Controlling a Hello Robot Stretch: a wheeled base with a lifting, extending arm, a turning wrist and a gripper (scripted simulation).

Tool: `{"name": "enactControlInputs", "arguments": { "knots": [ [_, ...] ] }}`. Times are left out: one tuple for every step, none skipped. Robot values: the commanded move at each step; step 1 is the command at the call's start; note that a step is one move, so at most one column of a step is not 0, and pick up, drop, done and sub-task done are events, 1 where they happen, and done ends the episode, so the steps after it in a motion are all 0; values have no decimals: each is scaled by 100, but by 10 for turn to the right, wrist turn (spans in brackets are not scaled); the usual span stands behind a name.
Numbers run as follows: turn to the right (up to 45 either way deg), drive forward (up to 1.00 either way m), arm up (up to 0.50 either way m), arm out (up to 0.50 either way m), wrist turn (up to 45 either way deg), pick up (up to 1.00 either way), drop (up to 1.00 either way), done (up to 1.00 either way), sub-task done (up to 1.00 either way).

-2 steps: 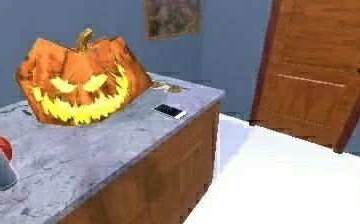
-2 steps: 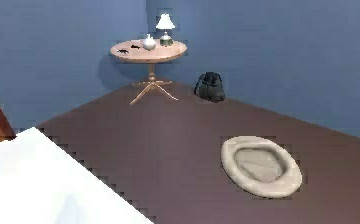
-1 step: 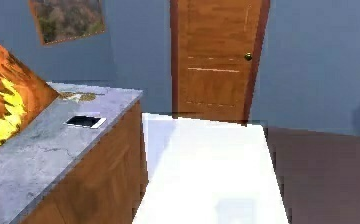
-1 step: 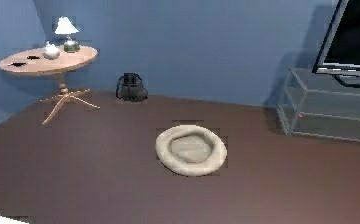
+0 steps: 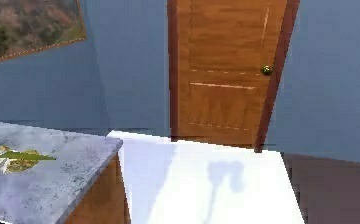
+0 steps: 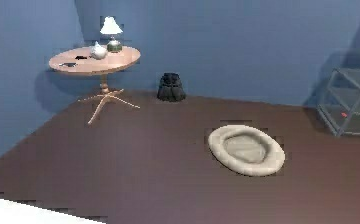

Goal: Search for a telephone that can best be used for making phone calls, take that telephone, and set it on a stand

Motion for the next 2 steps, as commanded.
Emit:
{"name": "enactControlInputs", "arguments": {
  "knots": [
    [-450, 0, 0, 0, 0, 0, 0, 0, 0],
    [-450, 0, 0, 0, 0, 0, 0, 0, 0]
  ]
}}
